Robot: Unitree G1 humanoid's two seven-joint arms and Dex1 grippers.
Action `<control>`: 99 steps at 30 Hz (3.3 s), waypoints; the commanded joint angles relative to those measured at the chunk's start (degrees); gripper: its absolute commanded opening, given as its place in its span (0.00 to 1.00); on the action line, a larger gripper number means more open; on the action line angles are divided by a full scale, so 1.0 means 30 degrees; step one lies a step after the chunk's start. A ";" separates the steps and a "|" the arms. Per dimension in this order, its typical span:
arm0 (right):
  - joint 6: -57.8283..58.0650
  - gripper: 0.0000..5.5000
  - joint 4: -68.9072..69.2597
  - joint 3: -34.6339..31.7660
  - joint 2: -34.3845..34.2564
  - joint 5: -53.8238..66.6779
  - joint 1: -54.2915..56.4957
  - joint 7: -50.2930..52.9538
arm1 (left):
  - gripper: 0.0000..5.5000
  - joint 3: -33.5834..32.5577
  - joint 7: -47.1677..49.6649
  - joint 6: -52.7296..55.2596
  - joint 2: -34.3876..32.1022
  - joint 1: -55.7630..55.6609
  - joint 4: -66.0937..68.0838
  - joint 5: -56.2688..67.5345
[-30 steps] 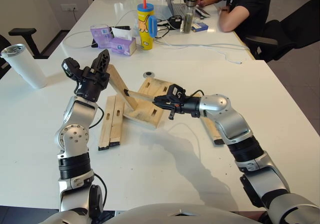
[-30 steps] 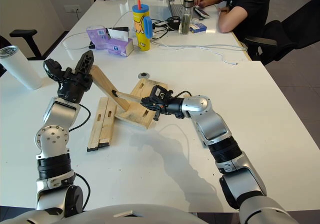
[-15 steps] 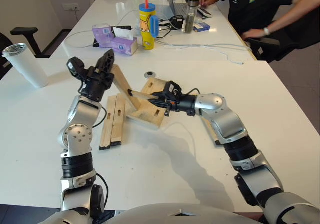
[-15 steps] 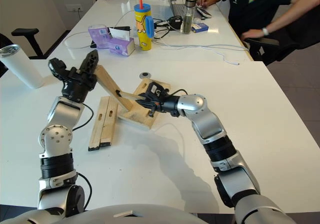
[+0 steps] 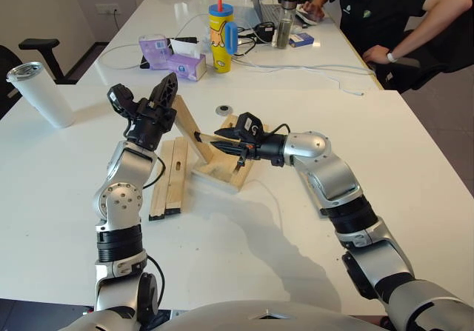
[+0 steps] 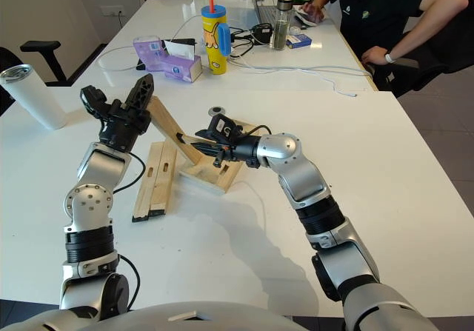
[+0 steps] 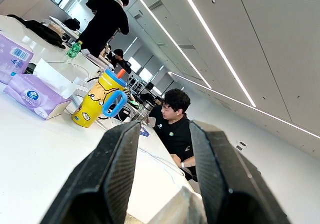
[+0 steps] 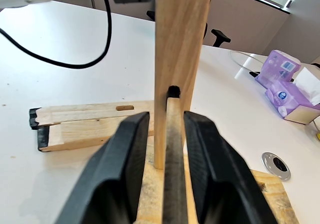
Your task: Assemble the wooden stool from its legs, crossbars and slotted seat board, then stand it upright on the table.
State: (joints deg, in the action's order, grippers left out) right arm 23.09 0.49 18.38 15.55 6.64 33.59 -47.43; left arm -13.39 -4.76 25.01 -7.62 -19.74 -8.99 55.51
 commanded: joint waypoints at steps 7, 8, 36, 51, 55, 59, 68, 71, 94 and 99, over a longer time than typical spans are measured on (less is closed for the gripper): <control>-0.0312 0.23 -0.0083 0.0027 -0.0065 0.0113 0.0679 -0.0227 | 0.34 0.1298 0.0907 0.2843 0.0323 0.2331 0.2410 -0.1065; -0.0304 0.23 -0.0086 0.0029 -0.0017 0.0124 0.0664 -0.0276 | 0.34 0.1276 0.0906 0.2815 0.0318 0.2316 0.2430 -0.1077; -0.0266 0.23 0.0104 -0.0633 0.0415 0.0304 0.0237 -0.0003 | 0.34 0.1064 0.0923 0.2550 0.0281 0.2263 0.2743 -0.1245; 0.0909 0.23 0.1656 -0.3766 -0.0664 0.3564 0.0723 0.1636 | 0.34 0.0844 0.1368 0.2374 0.0381 0.1926 0.1689 -0.0929; 0.0842 0.23 0.1323 -0.3823 -0.0642 0.3469 0.0700 0.2047 | 0.37 0.0632 0.1923 0.2618 0.0531 0.1352 0.0622 -0.0196; 0.0802 0.23 0.1261 -0.3757 -0.0667 0.3479 0.0651 0.2288 | 0.44 -0.0019 0.2647 0.2493 0.0809 0.0785 0.0043 0.0501; 0.0381 0.23 0.0382 -0.4735 -0.0993 0.3281 0.1020 0.4069 | 0.44 -0.3614 0.2356 0.0572 0.0363 -0.0549 -0.0474 0.3181; 0.0275 0.23 -0.0123 -0.5160 -0.1079 0.3101 0.1111 0.4940 | 0.44 -0.4519 0.2117 0.0595 -0.0336 -0.0197 0.0331 0.3313; -0.2738 0.23 0.1971 -0.8101 -0.1118 0.0024 -0.8630 1.2063 | 0.44 0.1862 -0.2631 0.3148 -0.6024 1.1181 -0.3836 -0.7754; -0.2614 0.23 0.1768 -0.7862 -0.1311 -0.0100 -0.8100 1.2419 | 0.44 0.2621 -0.2528 0.2661 -0.5957 1.1474 -0.3468 -0.9844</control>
State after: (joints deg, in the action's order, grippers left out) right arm 14.95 5.34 -5.62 11.95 7.02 7.52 -10.79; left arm -5.75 -12.88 32.94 -25.72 14.05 -20.44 28.15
